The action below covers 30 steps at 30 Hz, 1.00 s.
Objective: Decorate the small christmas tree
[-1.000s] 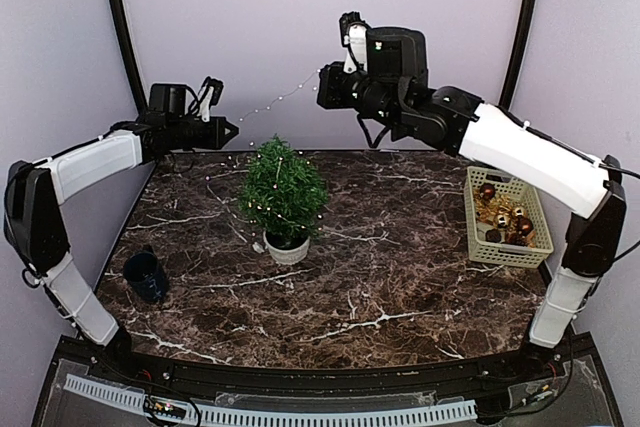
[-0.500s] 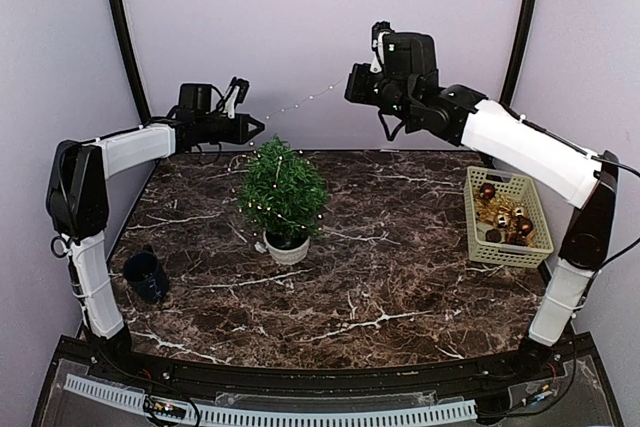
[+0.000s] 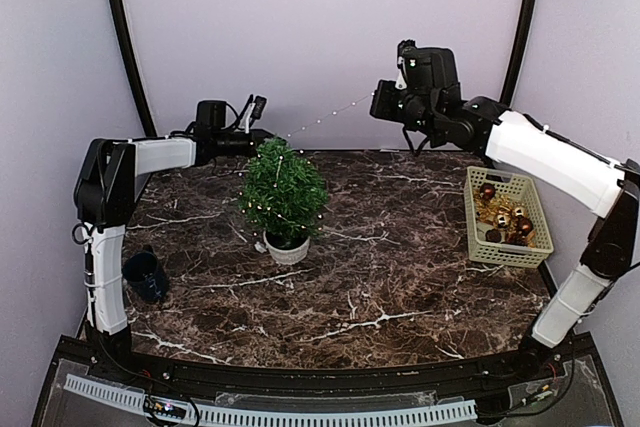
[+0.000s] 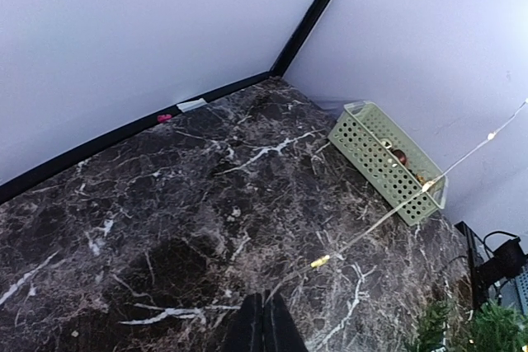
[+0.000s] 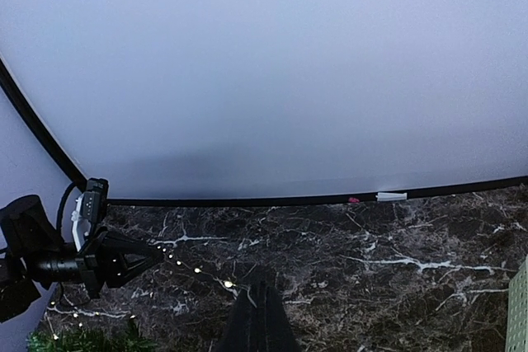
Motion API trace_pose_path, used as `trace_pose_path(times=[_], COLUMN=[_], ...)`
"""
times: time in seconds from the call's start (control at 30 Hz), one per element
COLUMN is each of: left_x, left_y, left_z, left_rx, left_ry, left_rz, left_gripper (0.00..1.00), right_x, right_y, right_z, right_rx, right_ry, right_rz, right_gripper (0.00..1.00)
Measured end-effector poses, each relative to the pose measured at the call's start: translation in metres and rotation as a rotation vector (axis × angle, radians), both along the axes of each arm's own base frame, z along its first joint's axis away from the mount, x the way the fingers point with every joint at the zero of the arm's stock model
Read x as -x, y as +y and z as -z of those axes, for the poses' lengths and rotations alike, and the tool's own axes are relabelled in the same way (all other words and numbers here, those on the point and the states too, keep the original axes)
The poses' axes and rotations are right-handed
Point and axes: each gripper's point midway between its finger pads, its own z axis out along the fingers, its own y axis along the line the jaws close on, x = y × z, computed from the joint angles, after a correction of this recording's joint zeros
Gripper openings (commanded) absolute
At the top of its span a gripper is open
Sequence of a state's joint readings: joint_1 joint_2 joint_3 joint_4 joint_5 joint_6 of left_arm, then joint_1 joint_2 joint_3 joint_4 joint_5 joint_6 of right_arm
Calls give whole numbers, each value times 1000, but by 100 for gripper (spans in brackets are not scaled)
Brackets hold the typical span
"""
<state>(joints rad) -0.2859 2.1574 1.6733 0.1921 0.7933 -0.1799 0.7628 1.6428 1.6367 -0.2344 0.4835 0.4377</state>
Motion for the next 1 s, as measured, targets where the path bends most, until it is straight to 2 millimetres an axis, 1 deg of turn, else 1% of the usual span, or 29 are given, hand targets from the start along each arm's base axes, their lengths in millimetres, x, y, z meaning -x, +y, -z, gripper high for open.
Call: trace_pose_path(times=[0.03, 0.07, 0.17, 0.2, 0.27, 0.37, 0.5, 0.53, 0.57, 0.63, 0.7, 0.83, 1.0], left_x=[3, 5, 11, 13, 17, 24, 33, 35, 38, 42, 46, 49, 40], left_y=[-2, -4, -8, -10, -12, -15, -15, -14, -13, -10, -5, 14, 47], left_z=[-1, -4, -12, -15, -19, -26, -21, -19, -17, -16, -19, -37, -66], left_rx=[14, 28, 66, 78, 98, 129, 133, 129, 123, 111, 100, 68, 14], left_ry=[3, 3, 0, -1, 1, -3, 5, 10, 15, 11, 3, -45, -124], left_rz=[20, 36, 83, 100, 127, 173, 207, 209, 209, 210, 198, 133, -31], left_gripper=[12, 17, 26, 31, 37, 42, 51, 54, 56, 63, 68, 76, 80], right_x=[3, 5, 11, 13, 14, 13, 11, 11, 10, 7, 4, 2, 4], right_y=[-3, -5, -14, -17, -21, -24, -29, -30, -32, -35, -40, -43, -42], right_z=[-1, -2, -7, -9, -12, -11, -7, -6, -4, 1, 6, 7, 14], right_rx=[-4, -8, -20, -22, -26, -20, -8, -4, 1, 10, 21, 23, 31], right_ry=[1, 2, -6, -9, -14, -13, -5, -2, 2, 13, 27, 33, 46], right_rz=[1, 3, 19, 24, 38, 54, 77, 82, 88, 101, 113, 122, 112], right_gripper=[0, 0, 0, 0, 0, 0, 0, 0, 0, 0, 0, 0, 0])
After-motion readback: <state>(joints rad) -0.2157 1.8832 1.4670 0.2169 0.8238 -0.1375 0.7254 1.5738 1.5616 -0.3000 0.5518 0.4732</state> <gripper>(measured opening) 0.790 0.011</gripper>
